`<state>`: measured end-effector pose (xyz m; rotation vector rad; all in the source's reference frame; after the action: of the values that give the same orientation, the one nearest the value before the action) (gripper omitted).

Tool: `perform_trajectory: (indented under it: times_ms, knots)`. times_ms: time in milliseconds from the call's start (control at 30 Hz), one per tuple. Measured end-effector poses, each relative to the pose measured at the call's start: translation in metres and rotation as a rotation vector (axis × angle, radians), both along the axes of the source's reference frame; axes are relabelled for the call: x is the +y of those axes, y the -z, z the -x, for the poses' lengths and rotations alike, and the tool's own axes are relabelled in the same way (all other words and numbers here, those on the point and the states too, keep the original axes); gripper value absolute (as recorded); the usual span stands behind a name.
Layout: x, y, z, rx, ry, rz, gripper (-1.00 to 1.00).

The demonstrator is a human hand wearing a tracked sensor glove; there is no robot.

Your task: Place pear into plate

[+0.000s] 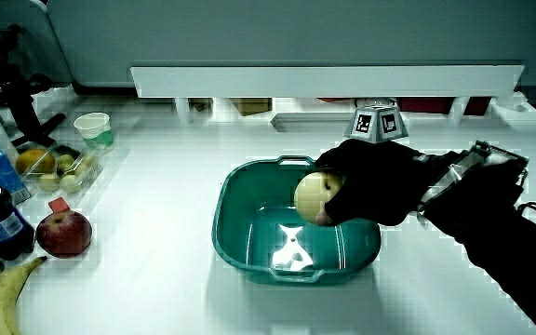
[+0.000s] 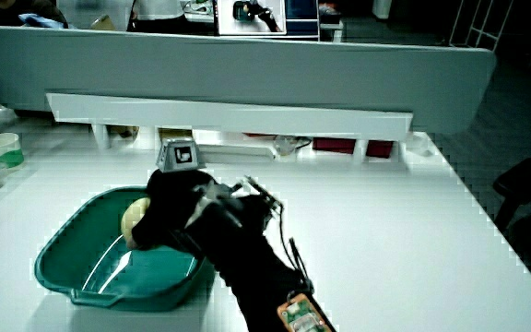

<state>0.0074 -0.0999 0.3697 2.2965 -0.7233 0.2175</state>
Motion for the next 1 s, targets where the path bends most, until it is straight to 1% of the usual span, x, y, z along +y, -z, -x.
perform_trajectory:
  times_ms: [33,67,100,133,167,200,233,267,300,333,367,400,467,533,567,600,633,667,700,733,767,800,833,867,900,933,967,1000]
  knots:
    - [0.001,-0.006,0.002,0.024,-0.005,-0.022,0.0]
    - [0.002,-0.01,0.004,0.017,0.008,0.005,0.0]
    - [0.002,-0.015,0.005,0.024,0.003,0.009,0.0]
    - [0.003,-0.02,0.006,0.025,0.005,0.034,0.0]
    - [0.003,-0.026,0.007,0.053,0.002,0.016,0.0]
    - [0.004,-0.029,0.008,0.047,0.005,0.048,0.0]
    - [0.005,-0.034,0.009,0.055,0.006,0.044,0.0]
    - [0.005,-0.04,0.009,0.078,-0.001,0.058,0.0]
    - [0.005,-0.042,0.01,0.076,0.001,0.051,0.0]
    - [0.006,-0.046,0.011,0.086,0.004,0.063,0.0]
    - [0.007,-0.049,0.012,0.094,0.002,0.063,0.0]
    - [0.008,-0.054,0.013,0.099,0.011,0.078,0.0]
    - [0.01,-0.061,0.016,0.123,0.021,0.085,0.0]
    - [0.011,-0.07,0.016,0.161,0.023,0.098,0.0]
    - [0.012,-0.073,0.016,0.159,0.021,0.105,0.0]
    - [0.012,-0.076,0.016,0.163,0.025,0.124,0.0]
    - [0.012,-0.076,0.016,0.155,0.015,0.112,0.0]
    - [0.013,-0.077,0.017,0.166,0.018,0.107,0.0]
    - [0.013,-0.079,0.017,0.164,0.022,0.126,0.0]
    - [0.014,-0.08,0.018,0.185,0.02,0.103,0.0]
    - [0.014,-0.081,0.019,0.195,0.022,0.11,0.0]
    - [0.014,-0.083,0.019,0.186,0.021,0.12,0.0]
    - [0.014,-0.084,0.019,0.19,0.023,0.116,0.0]
    - [0.014,-0.083,0.019,0.188,0.03,0.125,0.0]
    - [0.014,-0.087,0.019,0.214,0.024,0.129,0.0]
    - [0.013,-0.087,0.018,0.205,0.013,0.143,0.0]
    - [0.013,-0.087,0.018,0.205,0.011,0.132,0.0]
    - [0.014,-0.087,0.018,0.207,0.022,0.146,0.0]
